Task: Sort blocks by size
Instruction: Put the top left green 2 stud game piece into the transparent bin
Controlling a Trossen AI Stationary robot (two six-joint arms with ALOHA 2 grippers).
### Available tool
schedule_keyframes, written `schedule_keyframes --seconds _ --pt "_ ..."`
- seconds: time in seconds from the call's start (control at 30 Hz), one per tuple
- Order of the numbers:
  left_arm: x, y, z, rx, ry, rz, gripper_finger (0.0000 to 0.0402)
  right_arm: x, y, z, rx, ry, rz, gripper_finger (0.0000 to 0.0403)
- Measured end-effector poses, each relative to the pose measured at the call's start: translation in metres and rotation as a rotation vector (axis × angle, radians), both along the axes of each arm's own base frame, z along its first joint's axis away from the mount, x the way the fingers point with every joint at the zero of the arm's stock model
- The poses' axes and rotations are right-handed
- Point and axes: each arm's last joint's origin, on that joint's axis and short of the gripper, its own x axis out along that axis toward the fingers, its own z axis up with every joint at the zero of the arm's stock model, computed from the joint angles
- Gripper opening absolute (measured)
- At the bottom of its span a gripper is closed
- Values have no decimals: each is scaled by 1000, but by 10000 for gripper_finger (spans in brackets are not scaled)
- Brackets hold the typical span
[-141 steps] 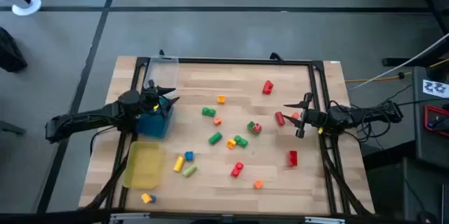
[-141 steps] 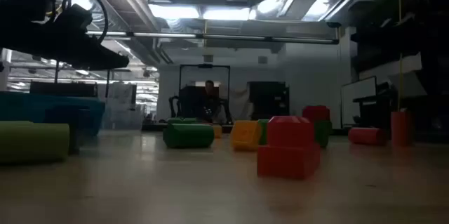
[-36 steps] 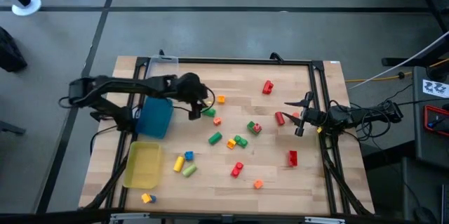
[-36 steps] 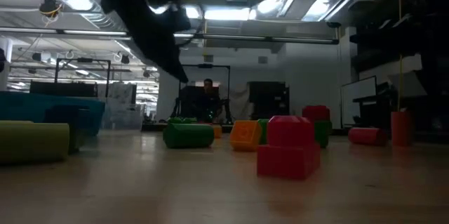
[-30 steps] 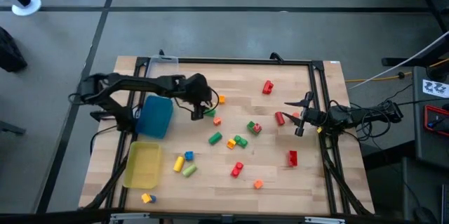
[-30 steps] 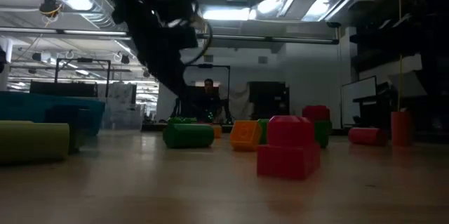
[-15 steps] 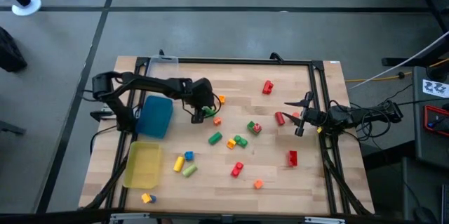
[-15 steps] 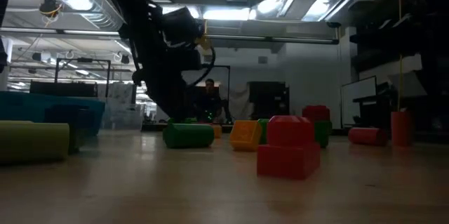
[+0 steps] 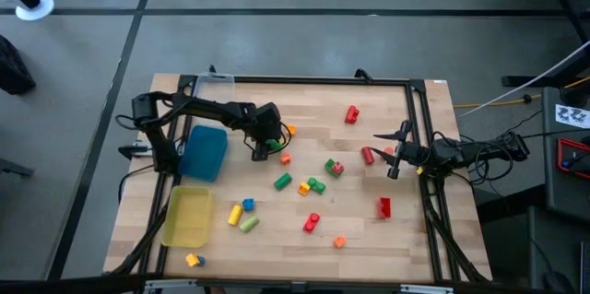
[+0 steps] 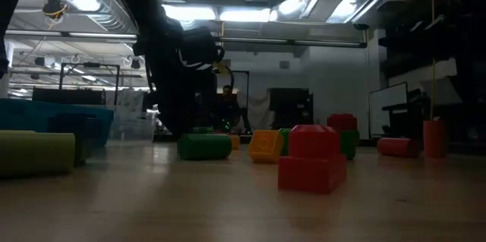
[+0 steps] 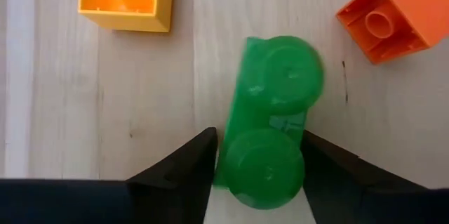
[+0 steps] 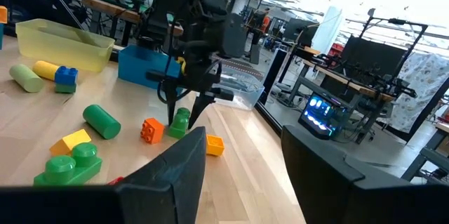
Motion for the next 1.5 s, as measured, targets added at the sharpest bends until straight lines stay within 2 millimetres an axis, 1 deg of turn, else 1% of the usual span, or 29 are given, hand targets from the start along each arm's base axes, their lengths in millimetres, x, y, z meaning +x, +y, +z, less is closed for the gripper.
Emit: schedule_keyframes --seconds 0.13,0.23,0.33,0.5,0.67,0.8,0.97,1.07,1.17,1.33,1.4,1.5 --pt "0 3 2 2 0 4 121 0 0 0 0 1 0 189" --pt "0 5 3 2 -1 12 120 0 0 0 0 1 0 189" --pt "0 9 9 1 9 30 120 0 0 0 0 1 0 189" --pt "2 21 36 6 29 63 120 0 0 0 0 1 0 189" --pt "-4 40 65 56 87 106 128 0 0 0 -1 5 0 189" --pt "-17 58 85 124 198 154 129 0 0 0 -1 6 0 189" --pt "-44 84 102 199 369 278 130 0 0 -1 -1 6 0 189" --pt "-63 98 103 227 477 359 136 0 0 0 -1 7 0 189" --pt "-81 111 104 238 546 468 137 0 0 0 -1 7 0 189" --pt "-103 130 103 215 553 655 139 0 0 0 -1 7 0 189" --pt "-108 134 103 209 548 705 139 0 0 0 -1 7 0 189" --pt "-113 138 103 201 548 735 140 0 0 0 -1 7 0 189"
